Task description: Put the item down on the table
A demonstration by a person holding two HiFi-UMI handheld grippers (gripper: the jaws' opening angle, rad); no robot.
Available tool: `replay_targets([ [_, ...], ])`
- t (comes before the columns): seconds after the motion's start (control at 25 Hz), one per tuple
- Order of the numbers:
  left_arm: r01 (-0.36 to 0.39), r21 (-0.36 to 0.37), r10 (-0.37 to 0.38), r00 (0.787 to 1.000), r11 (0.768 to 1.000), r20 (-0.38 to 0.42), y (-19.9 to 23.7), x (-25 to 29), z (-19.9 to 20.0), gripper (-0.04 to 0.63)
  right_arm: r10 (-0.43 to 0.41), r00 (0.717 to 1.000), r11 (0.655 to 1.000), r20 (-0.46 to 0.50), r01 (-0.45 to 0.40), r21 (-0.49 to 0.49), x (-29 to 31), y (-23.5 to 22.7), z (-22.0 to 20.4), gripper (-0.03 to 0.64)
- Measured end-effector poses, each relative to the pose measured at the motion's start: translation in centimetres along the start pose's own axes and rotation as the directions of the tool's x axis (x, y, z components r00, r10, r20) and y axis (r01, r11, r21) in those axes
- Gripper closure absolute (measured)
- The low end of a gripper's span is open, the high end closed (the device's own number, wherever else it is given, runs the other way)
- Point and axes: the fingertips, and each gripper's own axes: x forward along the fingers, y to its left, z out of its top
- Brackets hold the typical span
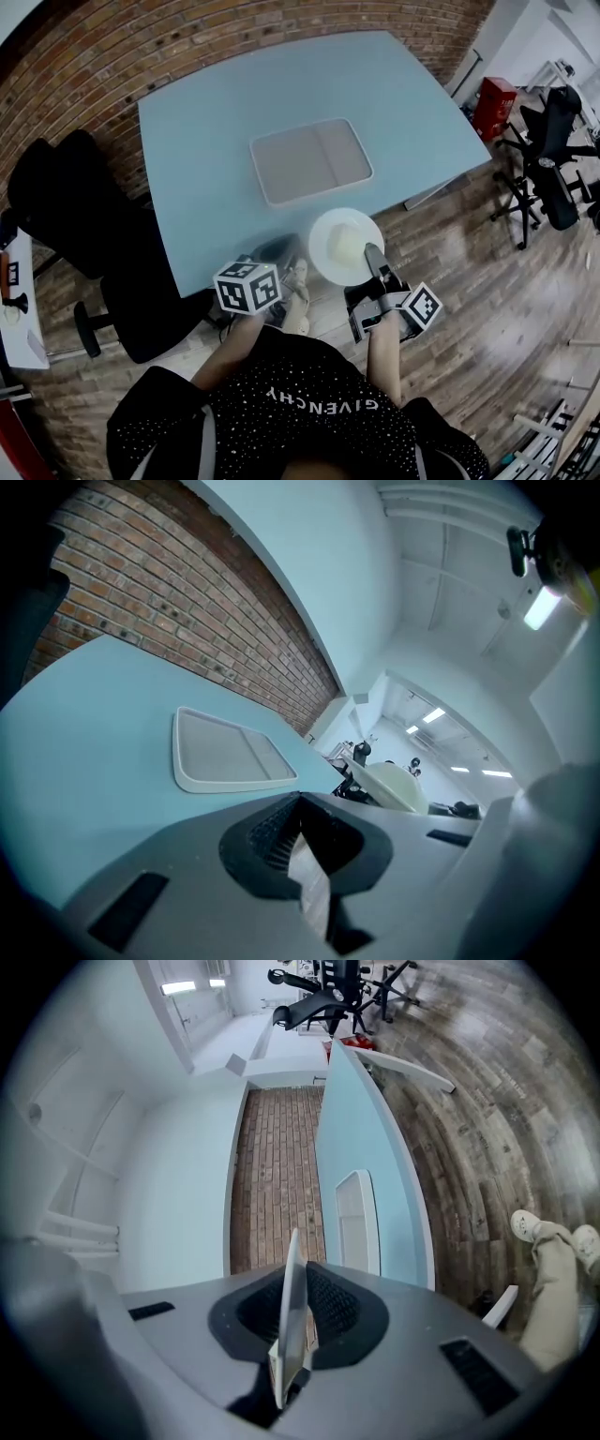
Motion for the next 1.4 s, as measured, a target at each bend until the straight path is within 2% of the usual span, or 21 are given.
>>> replay_targets([
  [0.28,-0.041,-0.062,0.045,0.998,0.997,0.051,3.7,5.4,4.9,0.583,-0.055,0.996,0.998,-0.067,0.053,-0.032,8.0,-0.4,3.5,0.581],
  [0.48,-0.082,-0.097,0.094,0.987,0.992,0.128,7.5,8.8,9.8,0.583,-0.116,0.988,0.988,-0.106,0.104,-0.113,15.3,-1.6,5.9,0.581],
  [0.72,-0.119,-0.125,0.136,0.981,0.985,0.139,11.2,11.5,13.2,0.583,-0.172,0.969,0.974,-0.174,0.142,-0.175,22.5,-3.6,7.3,0.581],
  [1.0,-0.126,-0.138,0.145,0.98,0.982,0.137,14.3,13.5,14.9,0.583,-0.286,0.926,0.942,-0.248,0.224,-0.25,28.0,-7.4,6.6,0.58],
  [1.24,-0.114,-0.121,0.13,0.983,0.986,0.133,15.5,15.2,15.4,0.583,-0.34,0.879,0.918,-0.334,0.233,-0.32,31.5,-8.5,4.7,0.58],
  [1.4,-0.104,-0.128,0.122,0.981,0.986,0.148,15.7,15.4,15.9,0.583,-0.42,0.832,0.876,-0.362,0.267,-0.402,32.1,-9.8,3.9,0.58],
])
